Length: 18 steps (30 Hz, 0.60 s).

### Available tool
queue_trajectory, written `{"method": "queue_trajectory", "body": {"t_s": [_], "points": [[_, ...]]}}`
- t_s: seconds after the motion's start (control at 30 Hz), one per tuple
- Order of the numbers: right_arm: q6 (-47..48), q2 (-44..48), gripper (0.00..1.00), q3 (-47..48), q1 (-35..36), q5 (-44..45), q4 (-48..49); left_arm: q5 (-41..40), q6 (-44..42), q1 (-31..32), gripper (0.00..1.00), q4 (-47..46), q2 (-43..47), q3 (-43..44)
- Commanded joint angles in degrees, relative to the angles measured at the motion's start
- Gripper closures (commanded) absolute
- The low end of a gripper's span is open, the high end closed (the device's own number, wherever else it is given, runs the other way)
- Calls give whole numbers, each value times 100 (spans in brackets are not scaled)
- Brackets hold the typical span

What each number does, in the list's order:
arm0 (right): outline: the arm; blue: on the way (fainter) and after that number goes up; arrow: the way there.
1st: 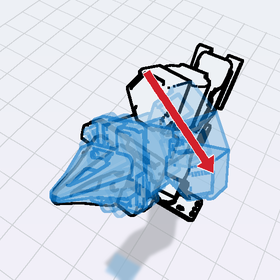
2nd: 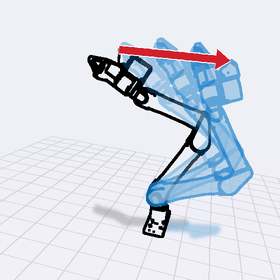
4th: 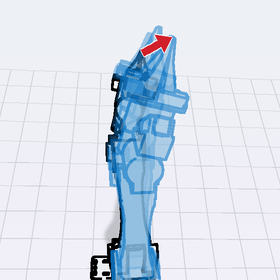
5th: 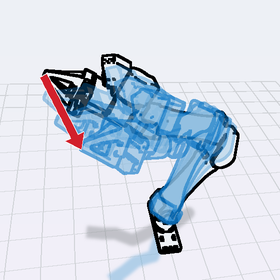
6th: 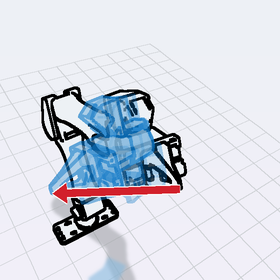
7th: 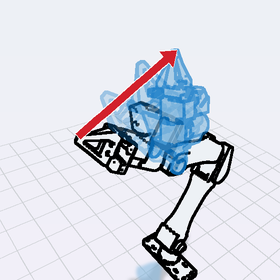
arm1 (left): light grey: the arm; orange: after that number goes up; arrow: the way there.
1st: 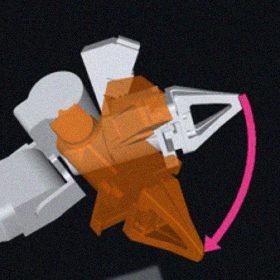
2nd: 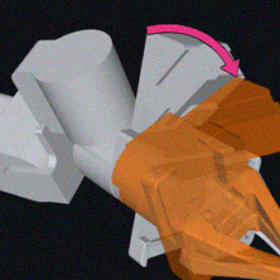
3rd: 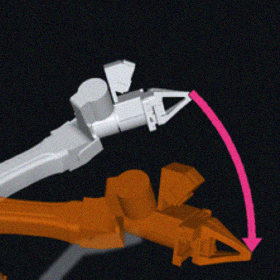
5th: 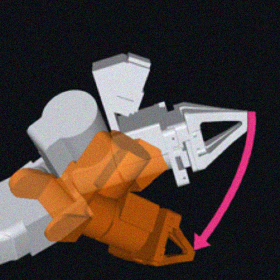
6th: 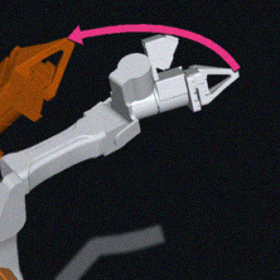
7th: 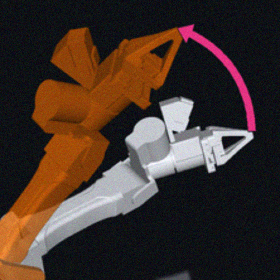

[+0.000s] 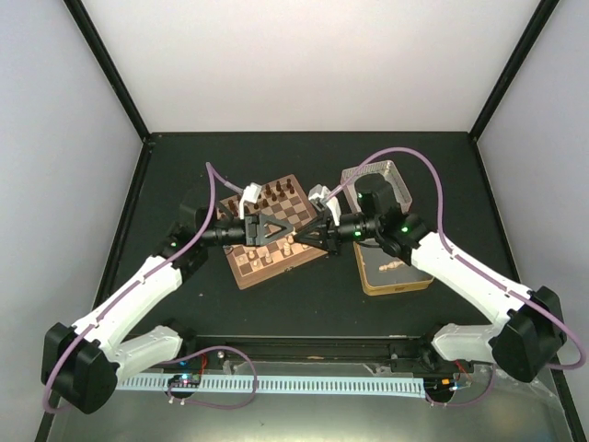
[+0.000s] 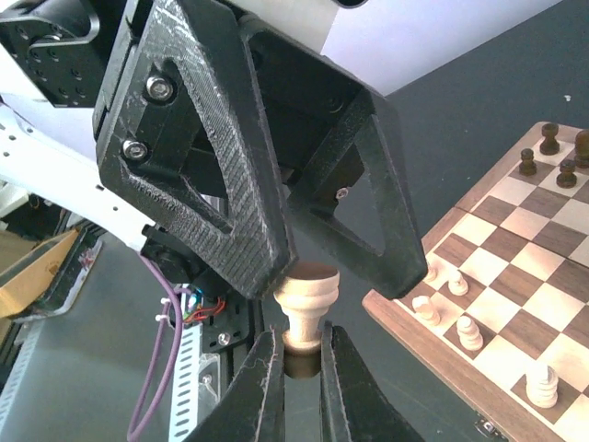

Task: Set up the chess pieces on the board
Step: Place the chess piece on the chessboard.

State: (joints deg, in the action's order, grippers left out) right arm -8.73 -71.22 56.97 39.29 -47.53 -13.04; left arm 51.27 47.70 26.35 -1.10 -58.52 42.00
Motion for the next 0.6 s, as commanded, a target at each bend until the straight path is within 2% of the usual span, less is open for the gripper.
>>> {"method": "queue_trajectory", "body": {"t_s": [0.0,0.1,0.3,0.47,0.57], "points": [[452,-179,98,260,114,-99,-397,223,-60,31,46,18,-60,261],[548,-285,98,326,137,-98,-534,288,-83,34,47,29,-132,274],[599,-377,98,355,166,-24,-566,445,-125,53,67,31,-268,282],[590,-454,98,433,166,83,-629,543,-229,93,72,105,-345,317],[585,-471,98,457,163,144,-640,593,-294,119,71,164,-370,329]]}}
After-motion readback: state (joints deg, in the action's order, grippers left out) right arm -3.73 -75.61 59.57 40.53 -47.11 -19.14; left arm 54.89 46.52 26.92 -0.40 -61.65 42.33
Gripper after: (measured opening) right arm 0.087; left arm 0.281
